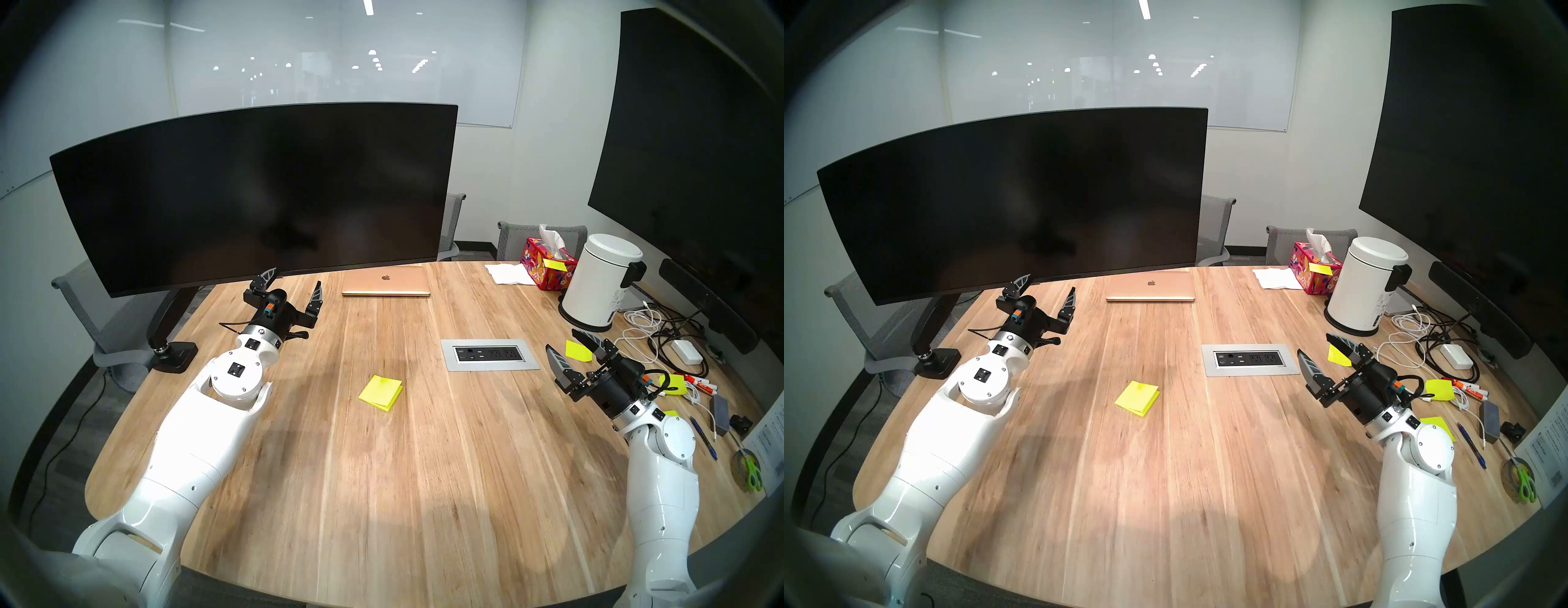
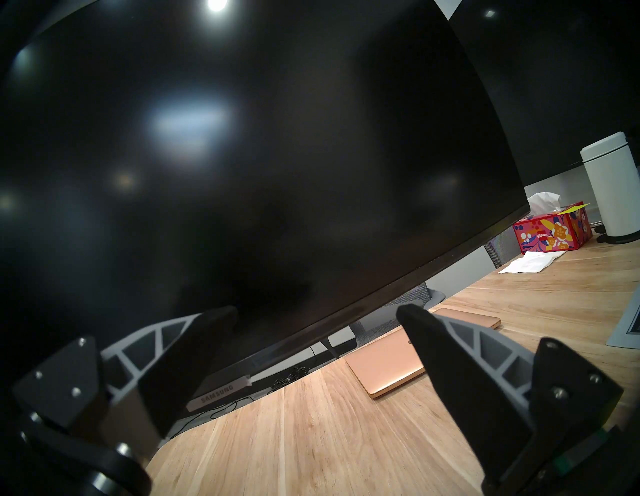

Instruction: Peel one sticky note off the pad and stick it onto the monitor, then press it flat

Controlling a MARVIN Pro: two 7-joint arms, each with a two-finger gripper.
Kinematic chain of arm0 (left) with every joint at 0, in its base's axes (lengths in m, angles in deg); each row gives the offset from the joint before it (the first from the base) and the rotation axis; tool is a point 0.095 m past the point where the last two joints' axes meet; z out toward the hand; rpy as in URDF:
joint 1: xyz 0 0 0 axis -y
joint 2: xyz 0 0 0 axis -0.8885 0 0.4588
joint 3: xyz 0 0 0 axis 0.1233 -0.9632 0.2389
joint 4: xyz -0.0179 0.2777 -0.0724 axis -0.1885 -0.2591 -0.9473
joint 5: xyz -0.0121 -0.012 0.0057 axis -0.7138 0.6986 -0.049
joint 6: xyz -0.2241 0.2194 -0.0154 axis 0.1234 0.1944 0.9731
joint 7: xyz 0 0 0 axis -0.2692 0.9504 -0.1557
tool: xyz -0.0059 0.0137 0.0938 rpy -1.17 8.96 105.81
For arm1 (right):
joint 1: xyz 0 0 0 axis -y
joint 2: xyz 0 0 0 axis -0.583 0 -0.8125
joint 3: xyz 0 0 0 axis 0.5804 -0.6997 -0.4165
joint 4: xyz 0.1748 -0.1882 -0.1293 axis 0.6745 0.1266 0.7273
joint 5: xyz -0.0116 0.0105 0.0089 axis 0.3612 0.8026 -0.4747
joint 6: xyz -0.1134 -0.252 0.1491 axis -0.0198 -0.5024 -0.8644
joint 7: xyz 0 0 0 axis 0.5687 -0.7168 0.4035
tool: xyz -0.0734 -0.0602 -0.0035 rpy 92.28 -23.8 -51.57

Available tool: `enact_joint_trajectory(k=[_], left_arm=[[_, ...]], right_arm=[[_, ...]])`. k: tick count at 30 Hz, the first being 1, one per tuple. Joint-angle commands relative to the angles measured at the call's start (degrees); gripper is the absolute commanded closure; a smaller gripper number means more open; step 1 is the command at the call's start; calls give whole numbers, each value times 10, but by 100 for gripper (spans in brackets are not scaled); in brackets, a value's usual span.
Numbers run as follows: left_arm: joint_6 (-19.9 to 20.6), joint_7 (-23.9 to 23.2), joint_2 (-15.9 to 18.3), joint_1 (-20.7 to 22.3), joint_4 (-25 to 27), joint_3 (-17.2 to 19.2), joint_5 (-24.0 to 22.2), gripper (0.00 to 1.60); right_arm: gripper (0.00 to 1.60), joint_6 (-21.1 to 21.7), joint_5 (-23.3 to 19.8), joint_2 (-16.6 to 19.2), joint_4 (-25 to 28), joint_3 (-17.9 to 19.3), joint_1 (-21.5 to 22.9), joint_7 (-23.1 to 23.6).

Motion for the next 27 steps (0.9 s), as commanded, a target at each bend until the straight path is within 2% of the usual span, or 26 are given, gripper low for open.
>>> enact_joint_trajectory(k=[1,27], left_arm=[[-1,0,-1,5,7,0,0,0],[-1,0,-1,5,7,0,0,0]], right_arm=[[0,1,-3,0,7,1,4,0],[0,2,0,-3,7,5,6,3]])
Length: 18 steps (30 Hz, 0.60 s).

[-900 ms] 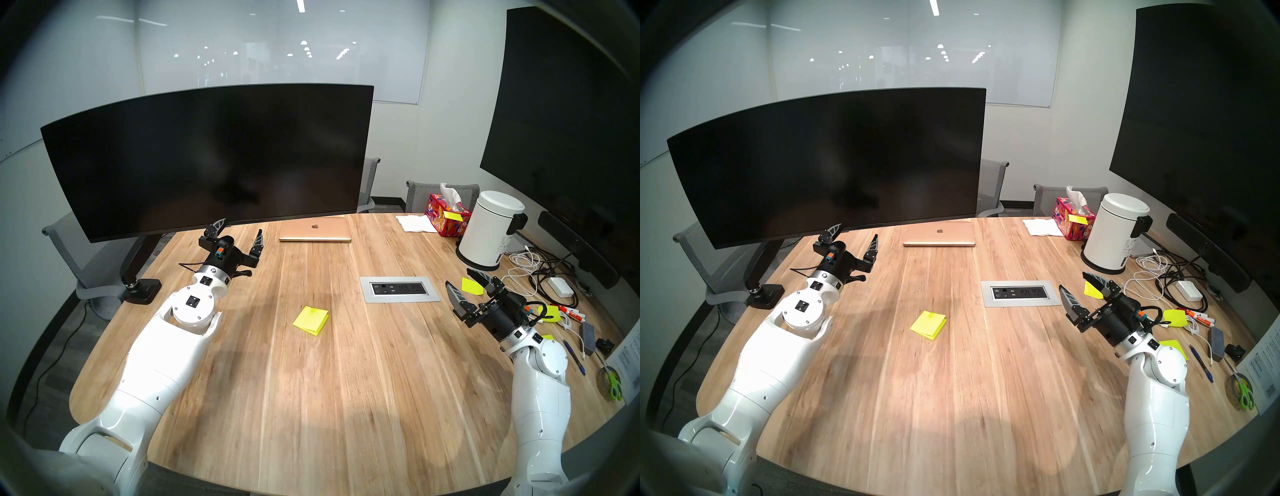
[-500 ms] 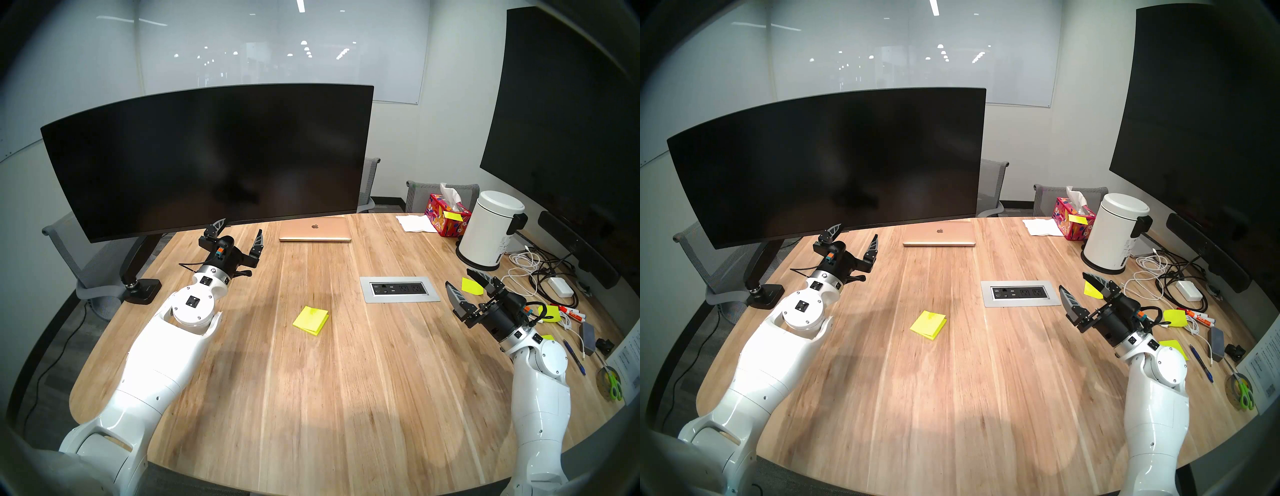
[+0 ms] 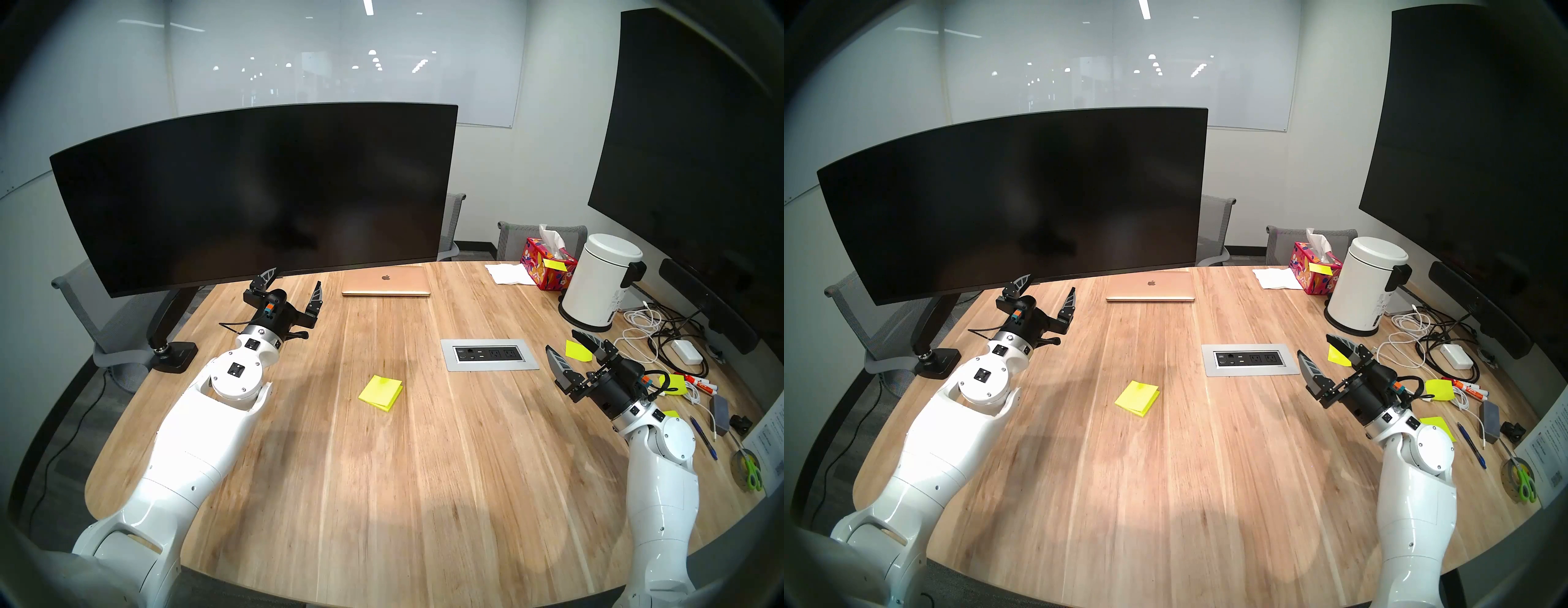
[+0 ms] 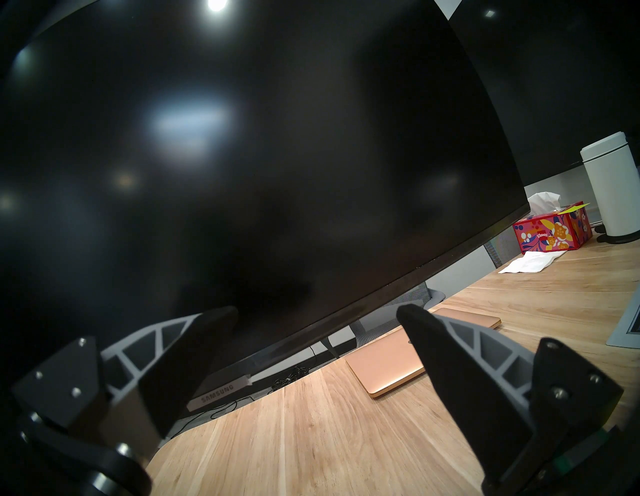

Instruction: Peel one sticky note off the pad and stick it onto the monitor, then press it flat

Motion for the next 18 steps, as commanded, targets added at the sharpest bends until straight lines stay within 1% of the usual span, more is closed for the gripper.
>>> enact_joint_trajectory(k=[1,15,16,18], left_arm=[[-1,0,-1,5,7,0,0,0],[-1,0,-1,5,7,0,0,0],[-1,0,-1,5,7,0,0,0],[-1,0,-1,5,7,0,0,0]], right_arm=[[0,2,-4,0,8,1,6,-1],[0,3,-2,-2,8,2,7,1],[0,6,-9,0,5,2,7,9],[0,7,-10,-7,12,6,1,4]])
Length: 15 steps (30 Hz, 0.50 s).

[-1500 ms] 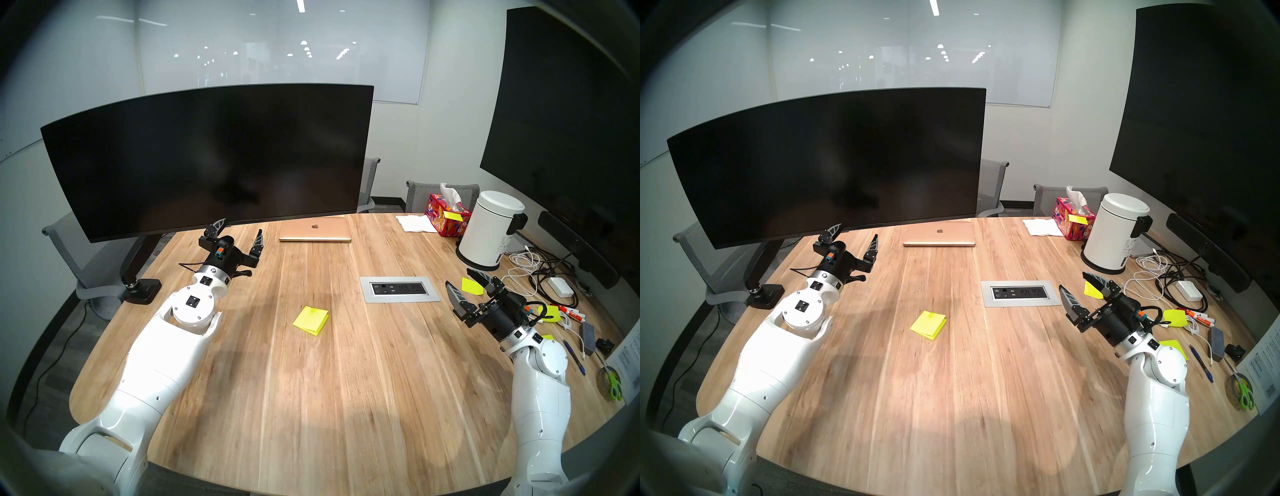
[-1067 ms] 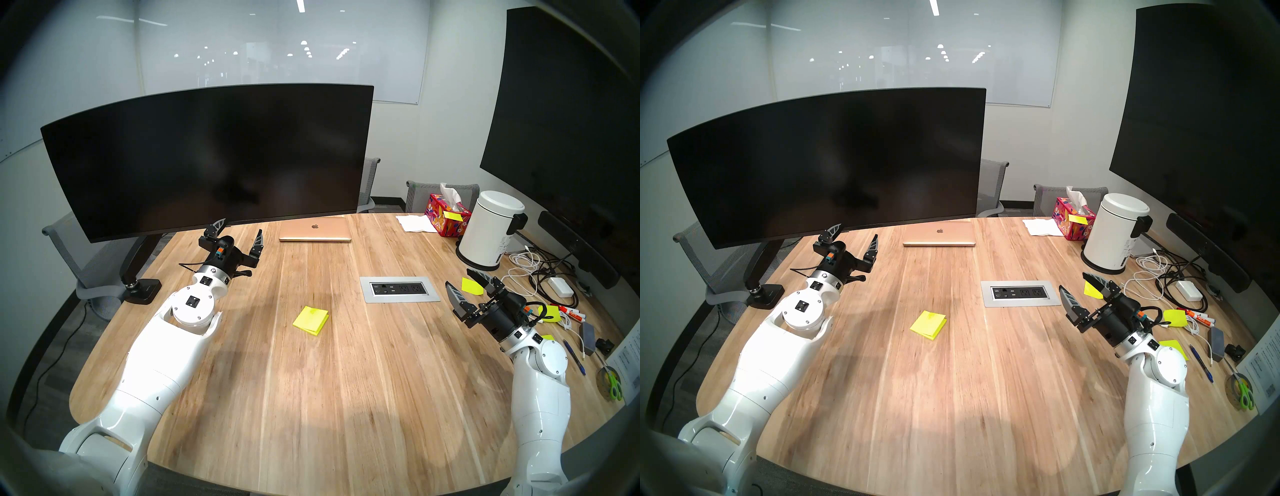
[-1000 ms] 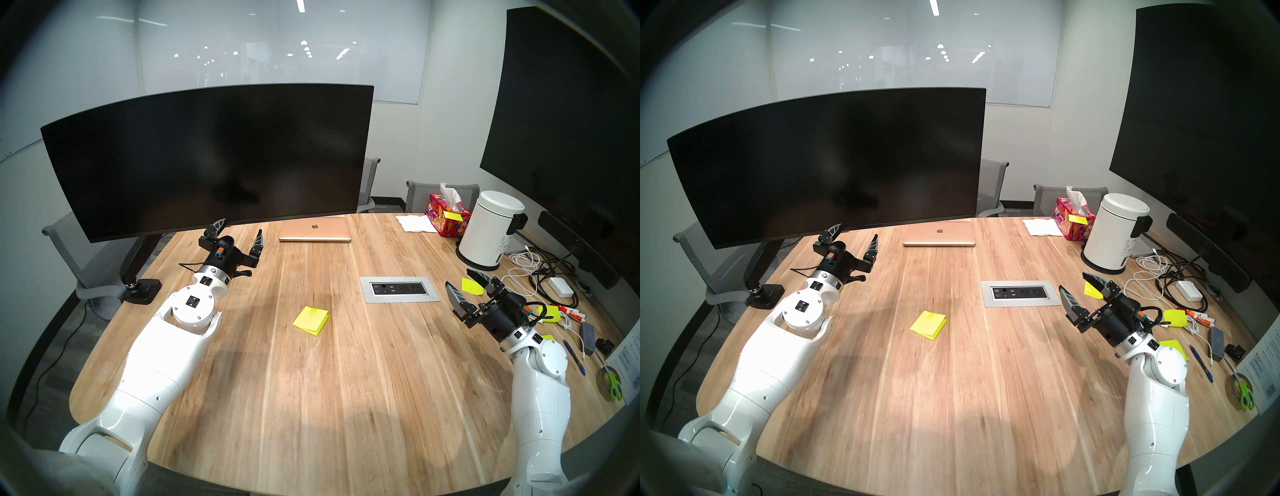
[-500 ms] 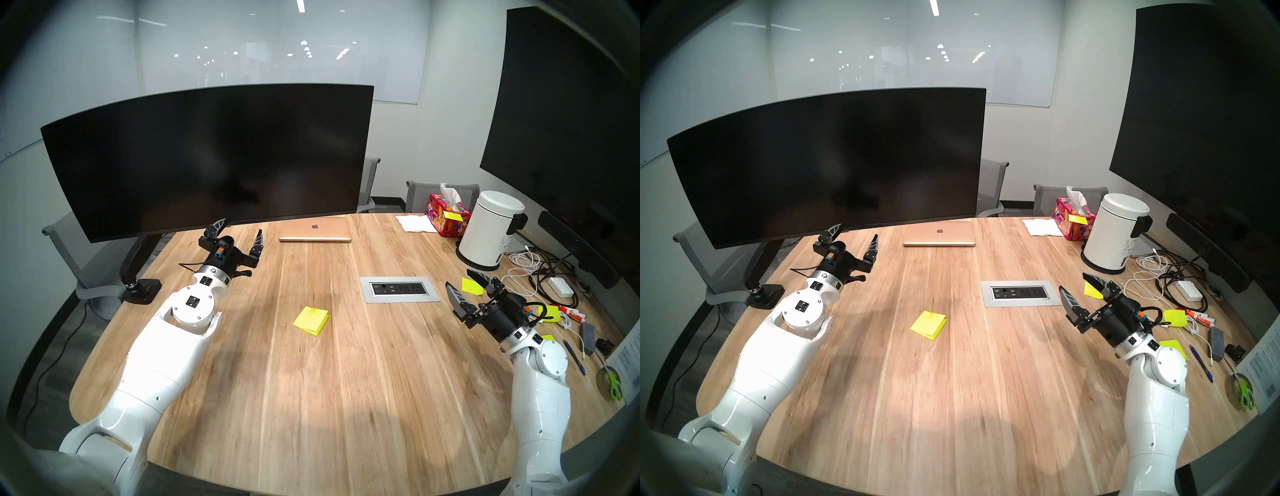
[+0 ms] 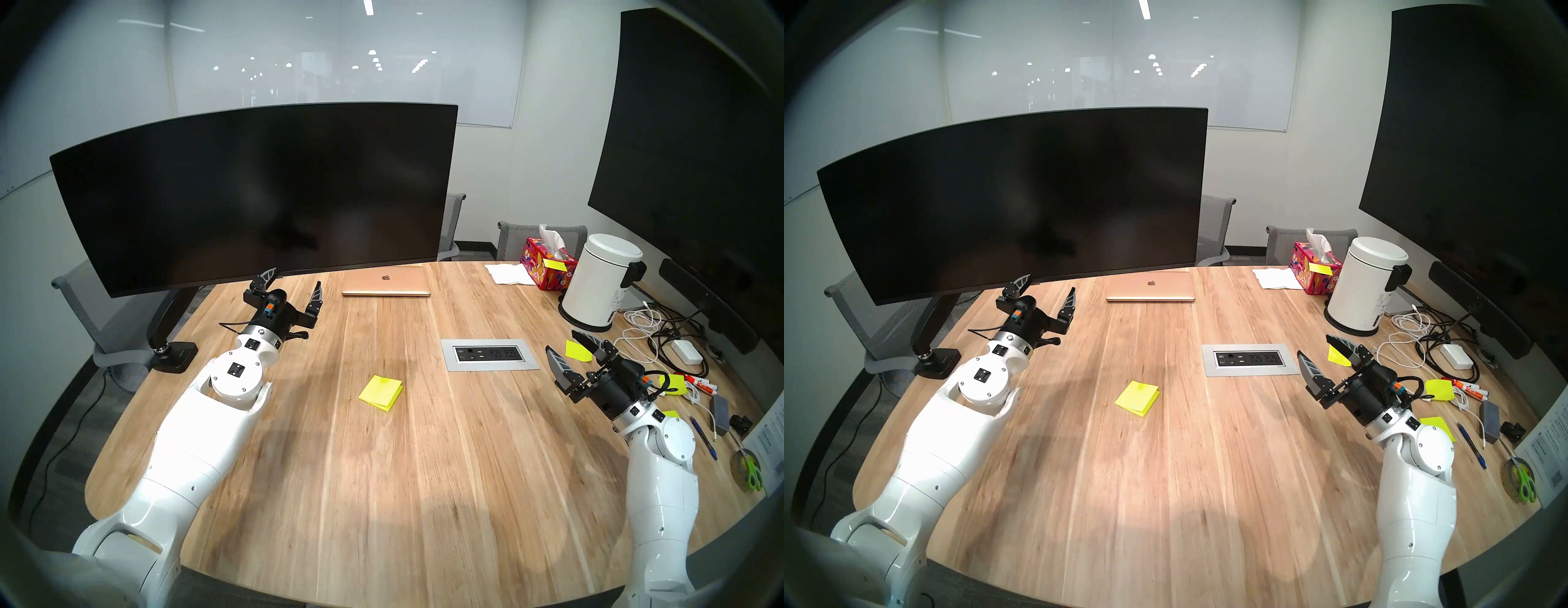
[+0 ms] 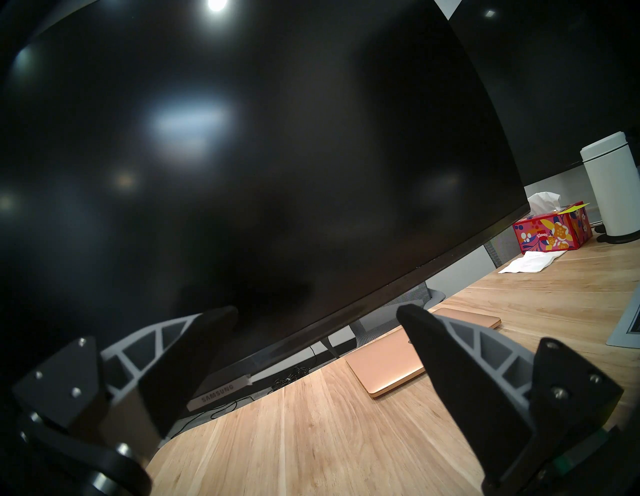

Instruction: Peel one sticky note off the pad and stick it onto the monitor, then press it flat

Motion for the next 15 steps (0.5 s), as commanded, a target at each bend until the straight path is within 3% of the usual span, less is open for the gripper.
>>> enact_joint_trajectory(k=[1,15], left_arm=[[-1,0,-1,5,7,0,0,0],[-1,0,-1,5,7,0,0,0]], right_arm=[[0,5,-15,-4,12,3,-1,8],[0,-5,5,-43,70,3,-38,0]])
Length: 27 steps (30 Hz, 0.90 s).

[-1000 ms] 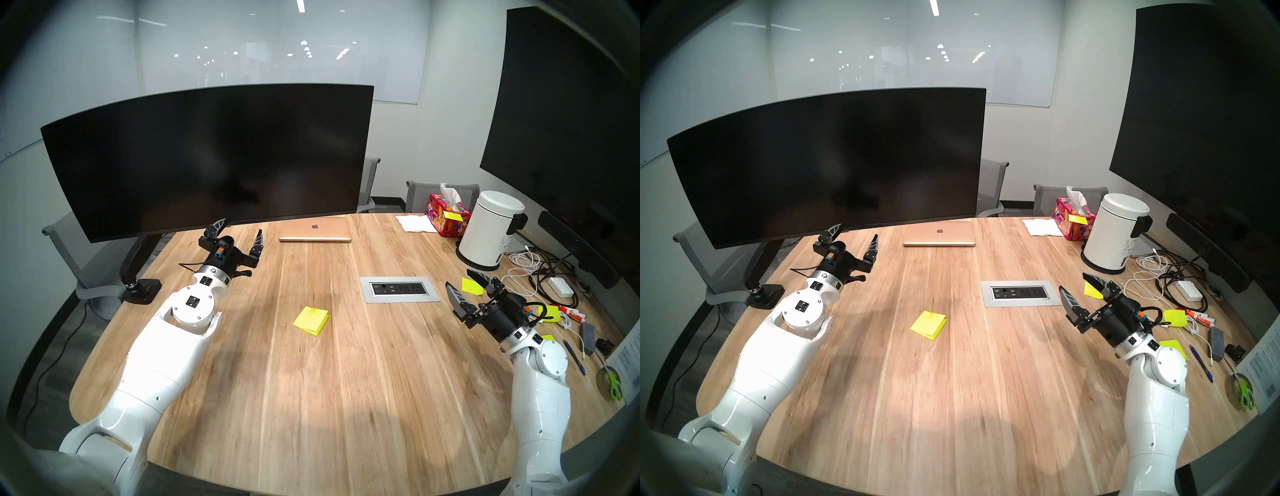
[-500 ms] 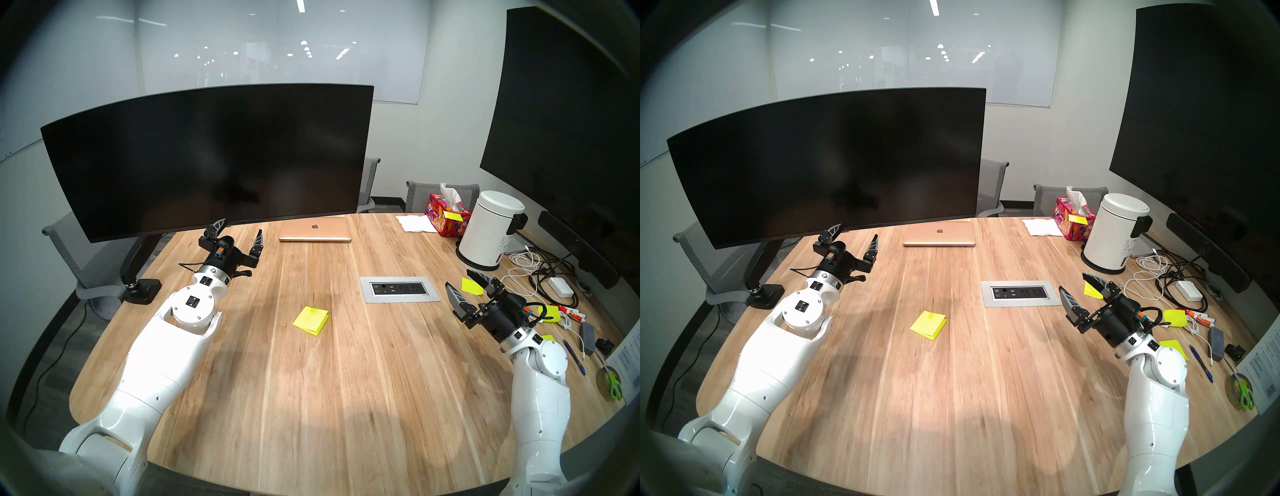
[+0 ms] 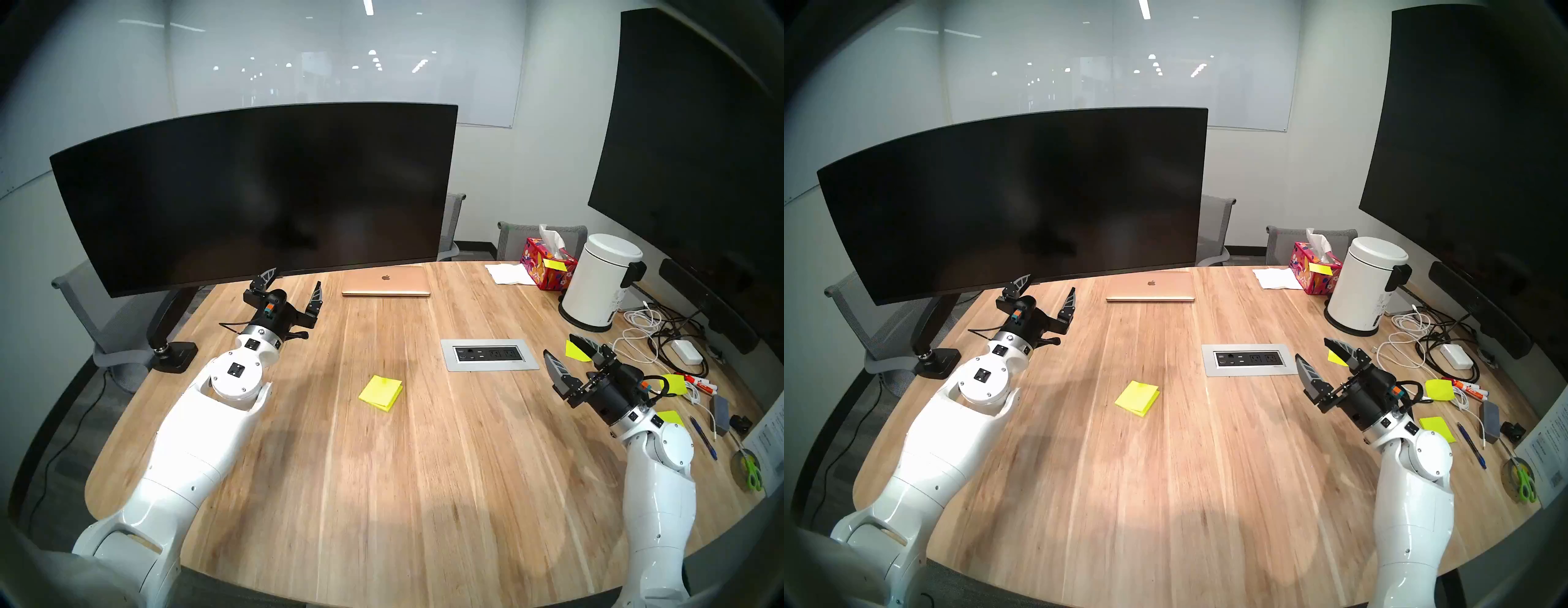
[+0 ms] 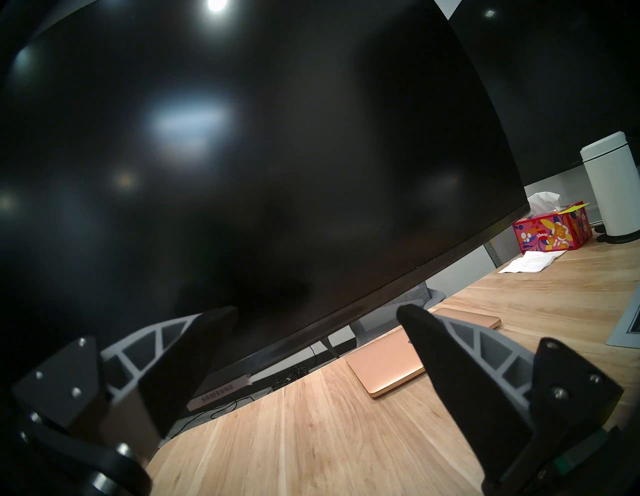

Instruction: Peel one sticky note off the pad and stick it onto the monitor, then press it flat

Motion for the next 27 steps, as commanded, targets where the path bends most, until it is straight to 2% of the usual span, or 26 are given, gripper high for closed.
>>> enact_joint_trajectory(k=[1,12,20,27], left_arm=[[-1,0,-1,5,7,0,0,0],[-1,0,-1,5,7,0,0,0],[-1,0,-1,5,7,0,0,0],[-1,0,-1,5,7,0,0,0]], right_arm=[[0,-8,7,-18,42,-5,-16,-6],[0,-15,35,-26,69,-11,-24,-20],[0,-53,78,-38,83,-34,-32,-26],[0,-51,98,-49,92,-50,-28,-34]])
